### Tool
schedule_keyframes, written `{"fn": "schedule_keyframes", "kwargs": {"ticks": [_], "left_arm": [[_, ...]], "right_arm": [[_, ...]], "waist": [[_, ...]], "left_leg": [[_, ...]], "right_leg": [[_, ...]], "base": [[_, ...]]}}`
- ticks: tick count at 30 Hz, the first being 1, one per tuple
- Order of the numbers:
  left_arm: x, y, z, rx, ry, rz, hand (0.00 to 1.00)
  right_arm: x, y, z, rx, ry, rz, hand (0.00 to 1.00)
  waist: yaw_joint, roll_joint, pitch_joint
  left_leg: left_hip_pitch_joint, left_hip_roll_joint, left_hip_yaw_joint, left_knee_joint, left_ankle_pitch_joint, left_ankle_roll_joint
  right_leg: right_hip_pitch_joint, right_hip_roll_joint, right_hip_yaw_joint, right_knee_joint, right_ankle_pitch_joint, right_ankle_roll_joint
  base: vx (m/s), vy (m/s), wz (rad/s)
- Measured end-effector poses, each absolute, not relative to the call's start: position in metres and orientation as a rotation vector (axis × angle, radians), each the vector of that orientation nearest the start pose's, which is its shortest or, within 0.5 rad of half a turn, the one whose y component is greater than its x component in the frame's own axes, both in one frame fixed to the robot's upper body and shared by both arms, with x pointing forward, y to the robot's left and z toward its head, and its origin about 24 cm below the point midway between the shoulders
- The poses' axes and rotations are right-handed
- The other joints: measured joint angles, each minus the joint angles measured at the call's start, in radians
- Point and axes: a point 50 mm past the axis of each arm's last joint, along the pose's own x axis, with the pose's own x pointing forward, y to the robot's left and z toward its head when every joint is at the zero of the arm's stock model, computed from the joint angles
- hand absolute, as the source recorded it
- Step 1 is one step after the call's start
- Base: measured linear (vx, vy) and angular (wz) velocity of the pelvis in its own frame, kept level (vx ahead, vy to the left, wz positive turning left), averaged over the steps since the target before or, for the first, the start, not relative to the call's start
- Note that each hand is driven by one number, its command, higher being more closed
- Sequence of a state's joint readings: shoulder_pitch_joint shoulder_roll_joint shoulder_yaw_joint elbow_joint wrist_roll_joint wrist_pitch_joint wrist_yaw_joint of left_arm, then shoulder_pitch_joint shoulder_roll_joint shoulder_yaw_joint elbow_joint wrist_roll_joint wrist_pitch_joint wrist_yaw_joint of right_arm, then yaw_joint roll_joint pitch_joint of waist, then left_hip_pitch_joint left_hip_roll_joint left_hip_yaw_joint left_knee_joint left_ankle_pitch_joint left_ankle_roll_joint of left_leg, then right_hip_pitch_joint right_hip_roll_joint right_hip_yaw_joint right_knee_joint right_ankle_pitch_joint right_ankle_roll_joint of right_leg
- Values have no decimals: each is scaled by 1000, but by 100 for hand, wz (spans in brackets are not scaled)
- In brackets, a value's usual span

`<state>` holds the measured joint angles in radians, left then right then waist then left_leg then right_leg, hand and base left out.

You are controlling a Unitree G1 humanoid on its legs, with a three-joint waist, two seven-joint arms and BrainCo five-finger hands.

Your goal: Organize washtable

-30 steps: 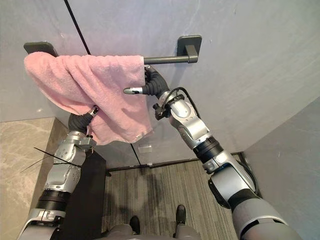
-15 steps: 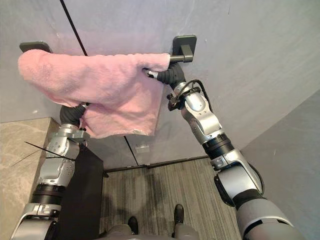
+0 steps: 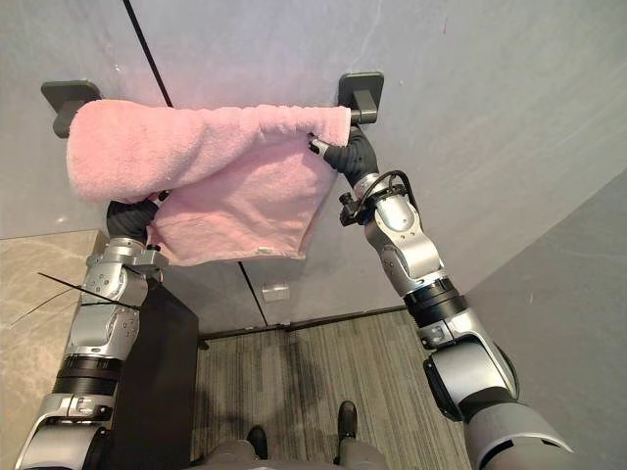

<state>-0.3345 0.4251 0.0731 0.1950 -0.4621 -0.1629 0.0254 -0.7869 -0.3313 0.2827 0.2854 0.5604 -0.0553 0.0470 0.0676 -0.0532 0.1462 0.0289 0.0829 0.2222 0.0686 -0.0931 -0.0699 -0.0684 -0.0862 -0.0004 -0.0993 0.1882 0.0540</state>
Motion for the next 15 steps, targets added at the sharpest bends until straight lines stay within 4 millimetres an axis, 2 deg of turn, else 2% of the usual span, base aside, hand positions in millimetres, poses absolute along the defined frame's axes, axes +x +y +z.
{"fn": "schedule_keyframes", "kwargs": {"ticks": [1,2,3,4,11,15], "left_arm": [[310,239,132,-62,-334,78,100],[310,239,131,-65,-332,79,0],[310,237,130,-71,-329,78,0],[311,237,129,-74,-326,79,0],[306,242,106,-53,-214,42,0],[296,257,96,109,-94,-63,0]], "right_arm": [[358,-101,209,86,-415,444,100],[358,-101,209,86,-415,444,100],[358,-102,209,87,-414,443,100],[358,-102,208,87,-413,442,0],[358,-102,205,113,-397,447,0],[358,-105,202,123,-377,465,0]], "waist": [[0,0,0],[1,0,0],[1,0,0],[1,0,0],[1,0,0],[2,-1,0]], "left_leg": [[0,0,0,0,0,0],[0,0,-1,0,0,0],[-1,0,-2,0,0,0],[-1,0,-2,0,0,1],[-2,-1,-4,-1,4,3],[-1,0,-5,0,5,2]], "right_leg": [[0,0,0,0,0,0],[0,0,-1,0,0,0],[0,-1,-2,0,0,0],[0,-1,-2,0,0,0],[0,-2,-5,0,0,0],[3,-1,-7,0,0,0]], "base": [[0,0,0],[0,0,0],[0,0,0],[0,0,0],[-10,-3,1],[0,0,0]]}}
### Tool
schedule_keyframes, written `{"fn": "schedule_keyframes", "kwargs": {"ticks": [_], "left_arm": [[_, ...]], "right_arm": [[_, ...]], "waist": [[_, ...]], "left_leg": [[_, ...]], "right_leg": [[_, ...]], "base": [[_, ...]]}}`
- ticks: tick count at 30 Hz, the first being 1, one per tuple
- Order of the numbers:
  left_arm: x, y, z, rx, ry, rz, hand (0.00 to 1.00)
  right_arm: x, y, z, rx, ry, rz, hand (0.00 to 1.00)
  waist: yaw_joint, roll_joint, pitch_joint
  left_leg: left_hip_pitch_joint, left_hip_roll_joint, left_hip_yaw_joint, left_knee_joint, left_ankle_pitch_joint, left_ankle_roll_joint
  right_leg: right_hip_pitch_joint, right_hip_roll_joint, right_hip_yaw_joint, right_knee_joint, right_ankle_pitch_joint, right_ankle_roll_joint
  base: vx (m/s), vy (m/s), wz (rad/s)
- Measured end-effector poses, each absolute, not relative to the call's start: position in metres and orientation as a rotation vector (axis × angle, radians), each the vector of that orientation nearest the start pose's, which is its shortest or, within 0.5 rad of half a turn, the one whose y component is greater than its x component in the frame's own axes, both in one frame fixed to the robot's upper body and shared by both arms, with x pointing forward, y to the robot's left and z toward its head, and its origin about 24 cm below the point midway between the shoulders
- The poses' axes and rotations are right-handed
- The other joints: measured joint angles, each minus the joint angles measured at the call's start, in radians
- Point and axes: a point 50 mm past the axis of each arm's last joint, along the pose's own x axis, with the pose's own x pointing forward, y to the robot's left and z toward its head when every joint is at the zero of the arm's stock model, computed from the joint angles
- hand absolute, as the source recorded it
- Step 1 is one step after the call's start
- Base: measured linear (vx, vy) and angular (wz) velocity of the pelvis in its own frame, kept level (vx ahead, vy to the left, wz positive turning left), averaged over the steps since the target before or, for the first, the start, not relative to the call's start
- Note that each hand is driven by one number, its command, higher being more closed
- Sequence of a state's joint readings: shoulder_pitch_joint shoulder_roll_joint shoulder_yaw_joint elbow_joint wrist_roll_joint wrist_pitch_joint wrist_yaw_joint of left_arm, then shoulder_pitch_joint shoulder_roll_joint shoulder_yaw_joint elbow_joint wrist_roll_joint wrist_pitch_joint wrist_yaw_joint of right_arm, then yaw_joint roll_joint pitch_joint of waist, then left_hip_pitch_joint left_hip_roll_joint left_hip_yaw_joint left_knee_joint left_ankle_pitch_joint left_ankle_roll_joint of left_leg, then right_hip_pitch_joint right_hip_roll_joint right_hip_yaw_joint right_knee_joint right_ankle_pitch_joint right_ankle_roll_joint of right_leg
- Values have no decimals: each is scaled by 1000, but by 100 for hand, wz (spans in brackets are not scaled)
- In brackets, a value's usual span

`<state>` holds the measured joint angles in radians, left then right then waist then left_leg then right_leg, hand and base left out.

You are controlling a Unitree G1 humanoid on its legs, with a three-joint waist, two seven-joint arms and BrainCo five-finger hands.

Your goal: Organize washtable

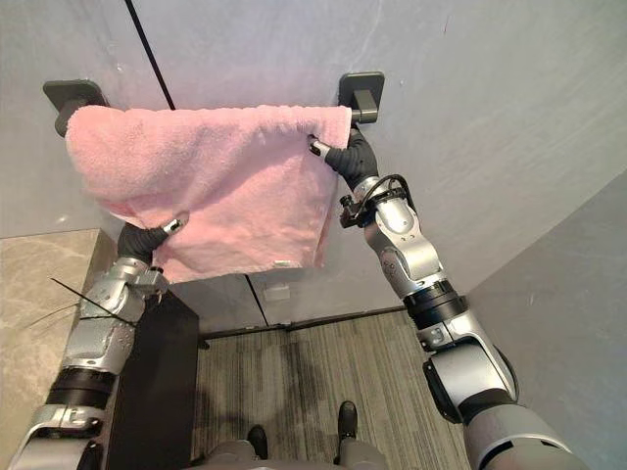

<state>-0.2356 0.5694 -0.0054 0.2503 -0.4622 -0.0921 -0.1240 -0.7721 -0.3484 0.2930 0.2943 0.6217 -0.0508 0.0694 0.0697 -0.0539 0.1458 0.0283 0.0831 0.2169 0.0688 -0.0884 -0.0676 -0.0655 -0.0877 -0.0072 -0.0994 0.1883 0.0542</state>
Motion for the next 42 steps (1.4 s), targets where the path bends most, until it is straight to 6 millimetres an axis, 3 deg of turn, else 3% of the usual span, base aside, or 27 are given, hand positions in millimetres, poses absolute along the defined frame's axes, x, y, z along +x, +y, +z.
{"fn": "schedule_keyframes", "kwargs": {"ticks": [6,10,11,14,15,17,19,21,25,26,28,33,36,38,42], "left_arm": [[287,291,89,236,35,-82,0],[279,299,83,275,106,-123,0],[278,300,82,277,113,-125,0],[276,305,80,280,125,-100,0],[275,308,80,274,120,-73,0],[268,321,81,246,105,6,0],[265,329,84,205,75,81,0],[256,344,87,172,48,181,0],[245,358,101,106,-53,341,0],[245,358,103,100,-68,351,0],[238,345,121,32,-224,422,0],[227,314,146,23,-415,447,0],[223,288,166,55,-526,337,0],[225,265,173,54,-570,208,0],[223,222,156,-43,-509,-72,0]], "right_arm": [[357,-127,191,79,-337,443,0],[353,-141,177,82,-302,426,0],[352,-145,170,78,-282,416,0],[337,-171,123,59,-115,368,0],[329,-185,105,63,-51,326,0],[318,-212,90,67,4,241,0],[309,-246,92,52,-4,125,0],[304,-280,111,55,-81,-19,0],[289,-320,138,40,-192,-231,0],[288,-321,140,37,-201,-246,0],[274,-334,165,50,-339,-381,0],[260,-323,194,73,-554,-453,0],[265,-286,202,83,-610,-289,0],[268,-247,204,75,-624,-62,0],[275,-171,178,100,-494,394,0]], "waist": [[2,-15,-10],[2,-28,-19],[2,-29,-21],[1,-31,-22],[0,-29,-23],[-7,-26,-24],[-13,-18,-29],[-31,-3,-39],[-34,20,-57],[-34,20,-57],[-31,32,-71],[-34,50,-105],[-55,49,-111],[-56,49,-111],[-53,45,-114]], "left_leg": [[4,0,-5,1,0,0],[4,0,-4,1,0,0],[4,0,-4,1,0,0],[3,-1,-4,1,0,0],[2,-1,-4,1,0,0],[3,-2,-3,0,0,0],[3,-2,-4,-1,0,0],[4,-2,-5,-4,0,0],[20,-2,-6,-35,15,-10],[20,-2,-7,-36,16,-10],[27,-4,-9,-53,27,-11],[50,-12,-13,-78,36,-12],[61,-14,-15,-87,38,-10],[63,-15,-15,-89,39,-9],[75,-15,-19,-95,39,-9]], "right_leg": [[8,-2,-6,-3,0,0],[8,-2,-7,-4,0,0],[8,-2,-7,-4,0,0],[7,-3,-8,-4,0,0],[7,-3,-8,-4,0,0],[5,-3,-10,-4,-1,1],[5,-3,-11,-4,-1,1],[5,-3,-12,-4,-1,1],[7,0,-15,-5,-4,4],[7,0,-16,-5,-4,4],[7,0,-22,-5,-9,8],[20,0,-27,-4,-13,9],[29,-1,-31,-4,-18,15],[30,-2,-31,-4,-20,18],[42,-3,-36,-4,-22,20]], "base": [[0,0,4],[0,0,0],[0,0,0],[0,0,0],[0,0,0],[0,0,-5],[0,0,-2],[0,0,0],[0,0,0],[-32,-29,6],[-24,-23,5],[2,0,1],[-9,-1,1],[0,0,0],[-2,-4,3]]}}
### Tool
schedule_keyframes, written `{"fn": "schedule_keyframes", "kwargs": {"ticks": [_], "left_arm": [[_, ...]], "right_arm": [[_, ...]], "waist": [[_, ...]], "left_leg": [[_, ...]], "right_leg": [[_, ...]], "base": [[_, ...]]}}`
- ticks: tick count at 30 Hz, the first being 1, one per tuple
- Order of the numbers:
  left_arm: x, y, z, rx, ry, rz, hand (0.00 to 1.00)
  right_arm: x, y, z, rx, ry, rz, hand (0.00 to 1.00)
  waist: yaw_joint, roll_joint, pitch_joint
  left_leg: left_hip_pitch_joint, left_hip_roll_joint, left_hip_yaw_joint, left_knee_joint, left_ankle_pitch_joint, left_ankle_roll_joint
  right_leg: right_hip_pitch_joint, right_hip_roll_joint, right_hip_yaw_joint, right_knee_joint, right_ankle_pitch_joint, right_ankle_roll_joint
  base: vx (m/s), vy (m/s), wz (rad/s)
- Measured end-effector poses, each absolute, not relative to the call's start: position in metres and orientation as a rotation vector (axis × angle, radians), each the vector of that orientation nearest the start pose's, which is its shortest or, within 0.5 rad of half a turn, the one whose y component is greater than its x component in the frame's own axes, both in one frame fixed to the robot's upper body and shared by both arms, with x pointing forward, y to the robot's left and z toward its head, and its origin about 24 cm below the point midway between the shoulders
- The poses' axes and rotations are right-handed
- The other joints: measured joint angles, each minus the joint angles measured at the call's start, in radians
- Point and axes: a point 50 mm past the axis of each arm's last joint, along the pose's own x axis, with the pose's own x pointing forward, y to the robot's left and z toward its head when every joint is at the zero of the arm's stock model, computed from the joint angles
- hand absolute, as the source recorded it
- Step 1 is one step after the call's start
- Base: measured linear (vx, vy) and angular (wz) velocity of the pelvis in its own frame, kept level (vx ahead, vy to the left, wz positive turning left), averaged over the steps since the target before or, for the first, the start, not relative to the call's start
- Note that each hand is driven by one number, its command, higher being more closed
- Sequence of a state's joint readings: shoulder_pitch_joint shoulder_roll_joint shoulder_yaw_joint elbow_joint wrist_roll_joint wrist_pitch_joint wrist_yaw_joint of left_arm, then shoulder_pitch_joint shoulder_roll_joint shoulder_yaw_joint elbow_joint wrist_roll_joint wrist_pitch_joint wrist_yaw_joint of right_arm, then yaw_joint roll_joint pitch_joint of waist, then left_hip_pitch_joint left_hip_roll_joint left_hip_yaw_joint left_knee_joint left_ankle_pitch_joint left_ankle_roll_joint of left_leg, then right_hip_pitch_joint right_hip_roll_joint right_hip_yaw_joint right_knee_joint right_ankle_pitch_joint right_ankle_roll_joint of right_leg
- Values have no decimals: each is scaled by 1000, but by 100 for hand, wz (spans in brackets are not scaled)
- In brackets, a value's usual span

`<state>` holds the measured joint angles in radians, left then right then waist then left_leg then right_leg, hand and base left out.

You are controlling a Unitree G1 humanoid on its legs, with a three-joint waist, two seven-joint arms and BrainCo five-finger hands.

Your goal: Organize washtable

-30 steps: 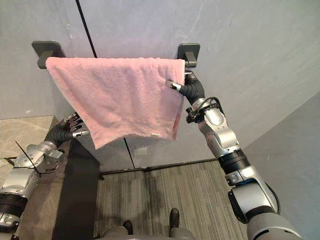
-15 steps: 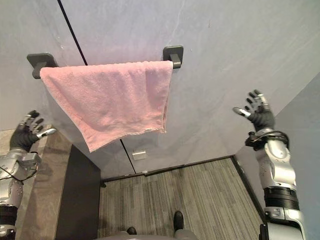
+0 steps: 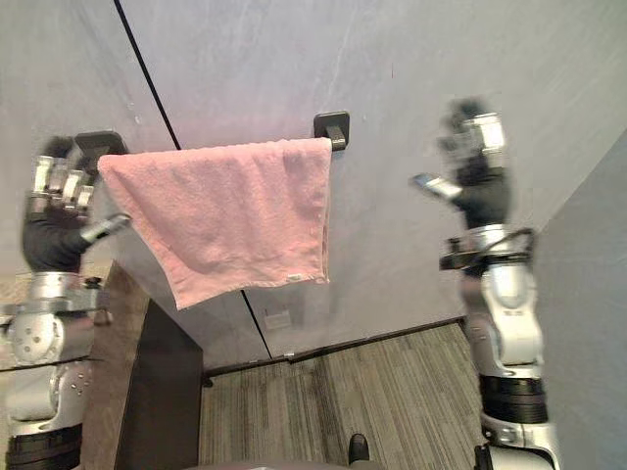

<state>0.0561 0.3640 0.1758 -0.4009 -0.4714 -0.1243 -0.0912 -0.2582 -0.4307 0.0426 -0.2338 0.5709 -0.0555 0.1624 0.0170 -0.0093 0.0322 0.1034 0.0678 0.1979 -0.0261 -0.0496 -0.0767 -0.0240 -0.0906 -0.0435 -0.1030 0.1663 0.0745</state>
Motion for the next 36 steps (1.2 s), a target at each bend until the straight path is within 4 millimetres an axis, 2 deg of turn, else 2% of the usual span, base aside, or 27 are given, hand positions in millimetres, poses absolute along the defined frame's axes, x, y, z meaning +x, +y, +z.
{"fn": "schedule_keyframes", "kwargs": {"ticks": [1,2,5,9,17,20,24,27,31,34,35,36], "left_arm": [[223,219,152,-55,-492,-95,0],[221,212,144,-90,-455,-149,0],[216,201,131,-132,-399,-233,0],[213,190,123,-179,-366,-324,0],[214,189,97,-196,-252,-352,0],[223,193,86,-193,-204,-330,0],[244,199,79,-189,-173,-277,0],[260,204,77,-189,-155,-224,0],[265,216,74,-163,-133,-144,0],[264,227,65,-172,-110,-66,0],[261,232,61,-175,-100,-34,0],[258,235,58,-177,-92,-12,0]], "right_arm": [[275,-163,174,101,-475,444,0],[273,-145,165,111,-429,552,0],[269,-122,146,135,-336,707,0],[268,-110,125,142,-232,789,0],[269,-101,109,129,-153,838,0],[280,-102,108,125,-140,802,0],[298,-97,106,158,-124,728,0],[306,-105,103,195,-118,626,0],[314,-126,101,215,-123,488,0],[309,-153,89,238,-108,346,0],[301,-169,76,251,-79,263,0],[296,-176,70,264,-64,224,0]], "waist": [[0,0,0],[3,-1,0],[14,-4,0],[25,-10,1],[24,-21,11],[25,-27,26],[28,-28,54],[27,-31,76],[23,-36,92],[23,-35,94],[27,-35,95],[25,-35,96]], "left_leg": [[0,0,-1,-1,0,0],[0,0,-2,-3,0,0],[0,0,-4,-5,0,0],[-1,-1,-8,-10,2,3],[-29,-5,-21,-25,9,6],[-59,-14,-29,-45,39,10],[-87,-11,-29,-37,43,12],[-93,-12,-28,-34,42,12],[-91,-12,-13,-26,34,15],[-90,-10,-6,-19,28,15],[-91,-8,-5,-4,18,17],[-91,-7,-4,2,13,17]], "right_leg": [[0,0,-1,0,0,0],[0,0,-2,3,0,0],[0,0,-5,3,-1,1],[1,-2,-11,3,-1,2],[-14,-12,-31,3,-15,10],[-56,-14,-41,4,-5,2],[-82,-15,-37,4,5,-1],[-87,-15,-31,4,5,-2],[-89,-16,-11,4,6,-3],[-88,-16,-7,4,6,-3],[-84,-16,-4,4,6,-3],[-82,-16,-2,4,6,-3]], "base": [[2,-10,6],[8,-10,4],[3,-3,1],[-7,-6,3],[-33,-13,8],[10,-28,12],[0,-8,0],[7,-5,-1],[-5,-3,-11],[-17,-13,-6],[-15,-11,-7],[-30,-16,-9]]}}
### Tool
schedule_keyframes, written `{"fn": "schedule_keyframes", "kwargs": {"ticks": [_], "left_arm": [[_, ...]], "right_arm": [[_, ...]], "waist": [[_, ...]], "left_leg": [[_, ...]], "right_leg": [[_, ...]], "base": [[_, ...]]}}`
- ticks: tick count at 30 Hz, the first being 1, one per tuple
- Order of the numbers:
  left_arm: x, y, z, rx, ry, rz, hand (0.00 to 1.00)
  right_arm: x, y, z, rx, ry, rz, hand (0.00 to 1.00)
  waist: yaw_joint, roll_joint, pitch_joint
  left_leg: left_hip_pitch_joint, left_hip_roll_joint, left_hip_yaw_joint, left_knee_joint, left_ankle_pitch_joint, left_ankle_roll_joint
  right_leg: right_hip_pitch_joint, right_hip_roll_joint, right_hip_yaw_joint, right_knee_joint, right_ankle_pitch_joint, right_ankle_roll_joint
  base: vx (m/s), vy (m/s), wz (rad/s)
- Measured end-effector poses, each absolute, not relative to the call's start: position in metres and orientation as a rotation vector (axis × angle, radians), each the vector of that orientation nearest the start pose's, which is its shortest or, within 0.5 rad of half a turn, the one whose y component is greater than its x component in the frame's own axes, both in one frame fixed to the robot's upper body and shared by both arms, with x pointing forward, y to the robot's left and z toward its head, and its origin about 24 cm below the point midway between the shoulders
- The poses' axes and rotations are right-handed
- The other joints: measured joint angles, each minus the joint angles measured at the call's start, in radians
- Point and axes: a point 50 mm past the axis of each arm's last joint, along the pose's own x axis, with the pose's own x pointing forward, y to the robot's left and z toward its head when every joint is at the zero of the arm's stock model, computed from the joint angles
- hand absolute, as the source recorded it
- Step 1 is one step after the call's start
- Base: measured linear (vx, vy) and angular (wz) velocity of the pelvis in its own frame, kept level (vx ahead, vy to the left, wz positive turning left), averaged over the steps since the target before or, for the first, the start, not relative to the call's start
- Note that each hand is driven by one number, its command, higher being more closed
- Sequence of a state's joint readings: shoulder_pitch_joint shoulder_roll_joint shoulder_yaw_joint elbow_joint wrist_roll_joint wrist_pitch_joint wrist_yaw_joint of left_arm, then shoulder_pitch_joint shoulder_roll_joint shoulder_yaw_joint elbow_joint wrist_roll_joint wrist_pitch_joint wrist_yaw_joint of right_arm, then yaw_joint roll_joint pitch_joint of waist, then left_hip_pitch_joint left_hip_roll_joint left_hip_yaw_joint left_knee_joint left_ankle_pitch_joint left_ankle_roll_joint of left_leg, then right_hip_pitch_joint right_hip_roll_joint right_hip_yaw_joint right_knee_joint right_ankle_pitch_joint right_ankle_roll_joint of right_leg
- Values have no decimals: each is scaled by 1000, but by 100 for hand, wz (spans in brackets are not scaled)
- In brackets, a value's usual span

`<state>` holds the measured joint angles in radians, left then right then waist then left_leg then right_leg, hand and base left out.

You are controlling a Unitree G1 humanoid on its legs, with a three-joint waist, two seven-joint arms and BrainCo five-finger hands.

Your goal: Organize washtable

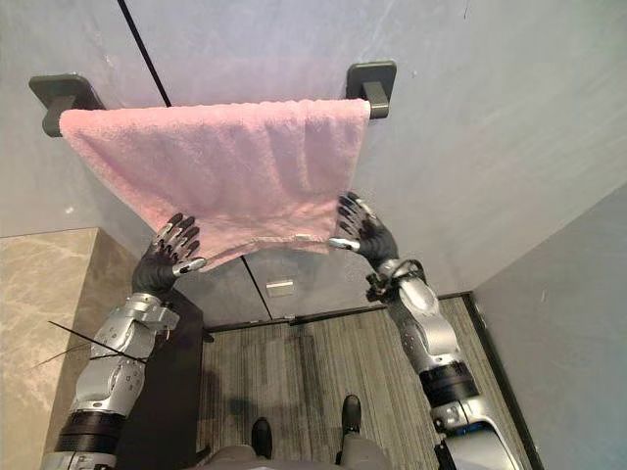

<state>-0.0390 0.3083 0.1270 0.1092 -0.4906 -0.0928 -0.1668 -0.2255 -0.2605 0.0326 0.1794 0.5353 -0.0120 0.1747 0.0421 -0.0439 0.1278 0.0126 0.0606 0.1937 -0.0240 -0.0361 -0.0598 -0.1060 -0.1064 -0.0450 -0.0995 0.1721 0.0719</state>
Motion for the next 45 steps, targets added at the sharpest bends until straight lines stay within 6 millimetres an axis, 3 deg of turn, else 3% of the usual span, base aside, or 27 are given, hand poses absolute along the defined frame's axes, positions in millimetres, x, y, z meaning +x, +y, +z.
{"fn": "schedule_keyframes", "kwargs": {"ticks": [4,10,14,17,19,20,22,23,24,25,26,27,28,29,31,33,34,36,37,38,39,40,41,42,43,44,45], "left_arm": [[234,251,36,-200,-33,104,0],[190,256,-4,-272,115,230,0],[156,250,-29,-339,219,298,0],[137,240,-36,-374,259,322,0],[138,235,-29,-374,233,306,0],[147,229,-22,-375,200,270,0],[161,215,-8,-375,143,198,0],[169,210,-1,-376,112,173,0],[175,206,4,-378,86,156,0],[176,206,8,-376,64,158,0],[176,206,10,-378,56,160,0],[176,206,10,-387,51,169,0],[175,208,10,-401,45,192,0],[175,208,10,-411,44,198,0],[165,204,2,-464,69,238,0],[156,203,-3,-489,88,271,0],[153,198,-8,-505,115,269,0],[148,194,-8,-519,126,271,0],[146,194,-9,-517,130,281,0],[143,196,-11,-512,144,293,0],[146,196,-11,-508,141,284,0],[150,196,-10,-507,131,275,0],[149,197,-11,-503,138,274,0],[148,197,-13,-500,148,269,0],[146,197,-14,-500,156,267,0],[147,194,-16,-502,165,253,0],[152,200,-14,-465,163,219,0]], "right_arm": [[255,-226,27,316,37,-45,0],[193,-276,-11,353,152,-398,0],[159,-289,-27,402,191,-583,0],[145,-284,-31,432,198,-643,0],[150,-274,-21,437,154,-618,0],[157,-266,-12,444,114,-586,0],[168,-257,1,453,55,-545,0],[174,-252,8,451,24,-513,0],[177,-248,13,454,-3,-490,0],[183,-241,20,465,-33,-455,0],[184,-240,23,465,-46,-442,0],[187,-237,28,464,-70,-416,0],[192,-232,32,469,-88,-391,0],[194,-231,32,472,-90,-384,0],[201,-220,35,509,-101,-336,0],[206,-207,38,535,-101,-269,0],[210,-197,39,540,-91,-207,0],[208,-190,35,525,-61,-156,0],[209,-186,36,522,-56,-133,0],[211,-183,36,517,-57,-98,0],[215,-183,36,514,-54,-77,0],[216,-186,35,510,-54,-79,0],[218,-188,30,505,-38,-78,0],[217,-192,27,495,-26,-89,0],[215,-199,28,478,-27,-102,0],[213,-204,27,468,-25,-117,0],[209,-207,21,478,-7,-144,0]], "waist": [[-7,1,0],[-29,12,1],[-31,29,-12],[-28,42,-21],[-28,45,-30],[-28,52,-25],[-27,61,-17],[-37,69,-10],[-48,58,-12],[-55,41,-21],[-55,36,-24],[-48,30,-26],[-34,25,-29],[-25,13,-35],[11,69,-31],[43,66,-37],[49,94,-32],[35,100,-29],[30,101,-29],[27,93,-20],[21,64,-5],[19,52,1],[22,48,11],[20,55,14],[10,84,24],[-14,111,33],[-70,63,11]], "left_leg": [[6,0,1,7,-5,0],[19,2,1,1,-11,-9],[42,3,9,-31,-7,-13],[78,11,29,-32,-8,-14],[75,16,31,-13,-22,-16],[47,27,23,35,-46,-13],[9,52,-13,150,-92,1],[-10,61,-40,209,-112,4],[-20,60,-73,251,-117,5],[-40,61,-117,283,-117,4],[-47,62,-130,295,-117,4],[-78,66,-167,329,-115,1],[-124,75,-182,381,-115,-2],[-143,81,-193,404,-117,-13],[-200,151,-242,440,-121,-54],[-222,170,-244,444,-121,-73],[-255,194,-275,454,-102,-113],[-266,206,-331,421,-37,-117],[-268,204,-333,402,3,-96],[-290,202,-321,369,98,-73],[-295,197,-293,256,271,-40],[-309,197,-274,271,271,-33],[-340,199,-227,428,161,-3],[-360,202,-161,604,58,62],[-373,217,-92,730,10,120],[-377,217,-64,663,37,134],[-320,152,-62,454,77,94]], "right_leg": [[6,0,6,0,0,0],[14,2,8,-1,-2,0],[19,8,3,-2,-22,6],[50,16,5,0,-24,6],[52,14,-1,13,-36,5],[25,14,-5,95,-76,7],[-54,12,21,338,-182,29],[-105,0,49,559,-266,9],[-127,-28,74,757,-317,10],[-119,-62,118,903,-335,19],[-113,-76,137,926,-335,19],[-76,-103,176,916,-333,17],[1,-132,229,800,-310,-7],[37,-129,248,735,-328,23],[137,-65,225,565,-427,106],[167,-65,179,488,-522,109],[172,-29,140,486,-564,98],[165,6,72,522,-577,74],[166,14,51,533,-583,62],[166,24,13,533,-579,37],[159,30,-38,509,-553,-4],[152,18,-73,495,-530,-24],[145,22,-104,484,-508,-39],[143,25,-134,483,-496,-46],[139,44,-172,513,-493,-52],[114,59,-188,552,-489,-74],[97,29,-179,463,-481,-95]], "base": [[-35,-17,-4],[-44,-23,-3],[-16,-31,-4],[32,-14,-6],[-9,-2,5],[-41,-9,29],[-20,-15,48],[43,-63,89],[62,-134,138],[43,-168,122],[36,-261,110],[-26,-342,89],[-54,-364,84],[-133,-405,80],[-199,-415,46],[-231,-384,6],[-253,-395,31],[-221,-253,79],[-289,-296,105],[-314,-299,121],[-284,-223,125],[-297,-174,110],[-276,-142,81],[-267,-155,87],[-278,-186,109],[-316,-140,182],[-380,-139,214]]}}
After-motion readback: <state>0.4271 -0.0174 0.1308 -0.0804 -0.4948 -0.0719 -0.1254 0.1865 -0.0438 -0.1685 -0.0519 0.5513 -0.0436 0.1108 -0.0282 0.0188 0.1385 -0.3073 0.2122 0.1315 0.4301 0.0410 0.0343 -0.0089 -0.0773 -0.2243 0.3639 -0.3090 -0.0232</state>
